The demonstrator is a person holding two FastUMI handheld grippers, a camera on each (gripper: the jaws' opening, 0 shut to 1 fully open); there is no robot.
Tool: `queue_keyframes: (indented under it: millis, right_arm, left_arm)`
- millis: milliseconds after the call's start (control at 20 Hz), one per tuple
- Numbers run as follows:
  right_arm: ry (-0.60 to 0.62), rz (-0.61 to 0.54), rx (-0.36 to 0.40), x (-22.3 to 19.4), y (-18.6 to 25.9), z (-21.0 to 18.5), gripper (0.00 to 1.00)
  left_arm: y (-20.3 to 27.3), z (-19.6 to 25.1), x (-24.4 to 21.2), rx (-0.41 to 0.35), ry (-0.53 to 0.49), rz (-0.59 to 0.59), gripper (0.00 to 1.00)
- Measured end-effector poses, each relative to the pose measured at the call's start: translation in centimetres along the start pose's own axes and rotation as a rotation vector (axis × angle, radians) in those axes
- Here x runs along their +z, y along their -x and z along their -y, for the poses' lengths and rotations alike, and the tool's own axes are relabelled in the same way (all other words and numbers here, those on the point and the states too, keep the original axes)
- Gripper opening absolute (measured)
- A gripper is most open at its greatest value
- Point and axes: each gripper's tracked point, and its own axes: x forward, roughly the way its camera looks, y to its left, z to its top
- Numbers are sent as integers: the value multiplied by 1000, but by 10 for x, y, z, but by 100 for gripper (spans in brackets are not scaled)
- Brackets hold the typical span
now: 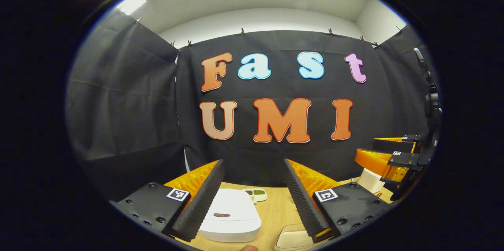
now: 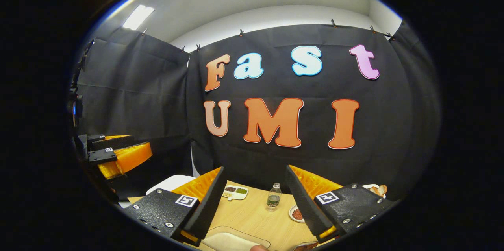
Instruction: Close the left gripper, press the button to open the rice cooker; take a wooden spoon from the chopstick holder with the right hand, scoop a spoonful of rice and pour it into the rice cooker, then put the wooden spoon back into the chopstick holder.
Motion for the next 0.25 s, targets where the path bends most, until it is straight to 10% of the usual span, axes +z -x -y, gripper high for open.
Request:
queue_keyframes:
  millis: [250]
  right_arm:
    - [-13, 12, -20, 2, 0, 7, 93]
  left_arm:
    - [0, 5, 2, -26, 7, 4, 100]
